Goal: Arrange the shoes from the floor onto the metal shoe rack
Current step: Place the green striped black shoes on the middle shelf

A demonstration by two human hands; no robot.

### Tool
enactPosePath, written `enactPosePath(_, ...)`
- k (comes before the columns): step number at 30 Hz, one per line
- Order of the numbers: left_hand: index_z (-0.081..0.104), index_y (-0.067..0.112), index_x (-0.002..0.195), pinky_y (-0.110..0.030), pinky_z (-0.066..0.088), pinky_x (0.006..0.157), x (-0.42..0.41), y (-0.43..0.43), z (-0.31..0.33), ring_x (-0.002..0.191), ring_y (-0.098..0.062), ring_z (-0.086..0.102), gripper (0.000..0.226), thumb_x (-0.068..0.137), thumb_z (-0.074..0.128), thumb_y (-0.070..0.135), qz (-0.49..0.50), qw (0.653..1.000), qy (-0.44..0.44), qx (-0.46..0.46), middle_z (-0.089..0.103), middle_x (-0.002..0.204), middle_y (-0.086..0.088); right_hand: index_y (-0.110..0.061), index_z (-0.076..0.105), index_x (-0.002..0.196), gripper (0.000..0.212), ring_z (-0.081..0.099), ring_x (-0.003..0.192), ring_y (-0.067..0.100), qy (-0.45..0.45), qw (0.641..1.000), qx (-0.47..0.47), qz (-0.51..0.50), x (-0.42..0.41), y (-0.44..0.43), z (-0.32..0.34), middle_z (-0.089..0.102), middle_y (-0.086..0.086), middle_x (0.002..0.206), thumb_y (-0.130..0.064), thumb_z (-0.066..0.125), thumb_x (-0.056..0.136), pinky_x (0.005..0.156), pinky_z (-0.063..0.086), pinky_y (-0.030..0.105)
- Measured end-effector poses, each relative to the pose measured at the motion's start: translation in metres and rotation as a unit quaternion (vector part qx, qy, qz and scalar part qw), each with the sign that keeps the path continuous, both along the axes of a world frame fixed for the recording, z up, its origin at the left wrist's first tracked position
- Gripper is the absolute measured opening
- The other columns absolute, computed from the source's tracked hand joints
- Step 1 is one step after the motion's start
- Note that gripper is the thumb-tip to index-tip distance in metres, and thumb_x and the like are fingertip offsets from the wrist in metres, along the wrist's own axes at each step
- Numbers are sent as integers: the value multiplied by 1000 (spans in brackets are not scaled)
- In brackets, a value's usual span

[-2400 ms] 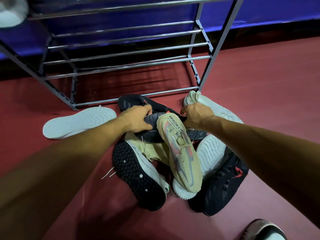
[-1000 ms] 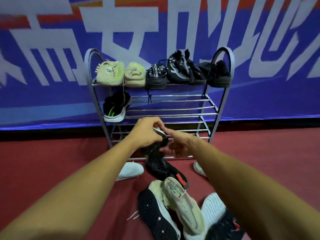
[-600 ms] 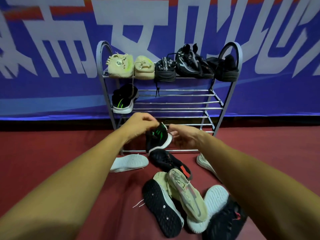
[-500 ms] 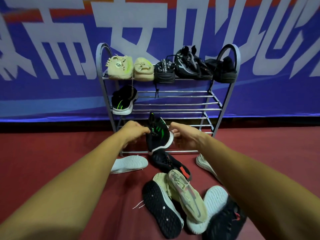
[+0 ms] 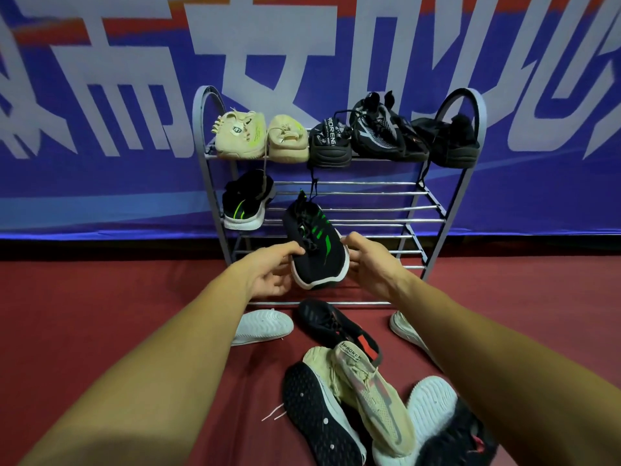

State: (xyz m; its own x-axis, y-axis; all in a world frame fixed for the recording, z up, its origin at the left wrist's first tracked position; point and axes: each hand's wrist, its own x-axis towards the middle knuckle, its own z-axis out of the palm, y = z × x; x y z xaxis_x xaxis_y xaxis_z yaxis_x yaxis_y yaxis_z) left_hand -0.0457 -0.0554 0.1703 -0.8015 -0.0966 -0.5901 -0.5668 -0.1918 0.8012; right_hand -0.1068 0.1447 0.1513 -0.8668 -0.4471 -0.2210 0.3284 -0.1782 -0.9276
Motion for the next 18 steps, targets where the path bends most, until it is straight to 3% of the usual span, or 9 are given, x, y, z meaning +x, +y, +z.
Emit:
enactPosePath(3,64,15,90,-24,47,57,-12,-1,-2,66,-14,54,22,83,73,34,21,999,32,28,63,77,-1,-10,58,102,37,37,63,18,3,999,-30,-21,-11,-8,-2,43,15,84,-26,68,71,62,41,29)
enactPosePath(8,66,18,90,-21,41,52,-27,-3,-10,53,-10,52,25,82,73,42,53,997,47,-8,64,69,3,-12,55,102,35,39,55,13,8,997,-46,-56,-28,-28,-9,45,10,77,-25,68,72,64,40,30)
enactPosePath(12,66,19,87,-21,38,47,-43,-12,-18,45,-8,53,9,85,70,26,105,991,77,-11,64,65,4,-14,56,98,18,37,52,11,14,997,-37,-60,-43,-44,-17,42,-2,63,-24,63,86,62,35,30)
enactPosePath(16,67,19,90,-22,37,49,-58,-22,-25,58,-11,56,4,87,67,18,153,983,100,-19,66,74,1,-13,64,104,22,38,54,11,-10,999,-29,-36,-52,-58,-23,56,-4,67,-32,63,94,60,34,24)
enactPosePath(18,70,17,94,-25,40,54,-66,-26,-29,66,-14,60,8,88,67,14,176,978,113,-12,70,82,-1,-13,70,108,29,44,62,16,-21,999,-16,-21,-57,-62,-28,64,3,86,-36,67,92,65,34,26)
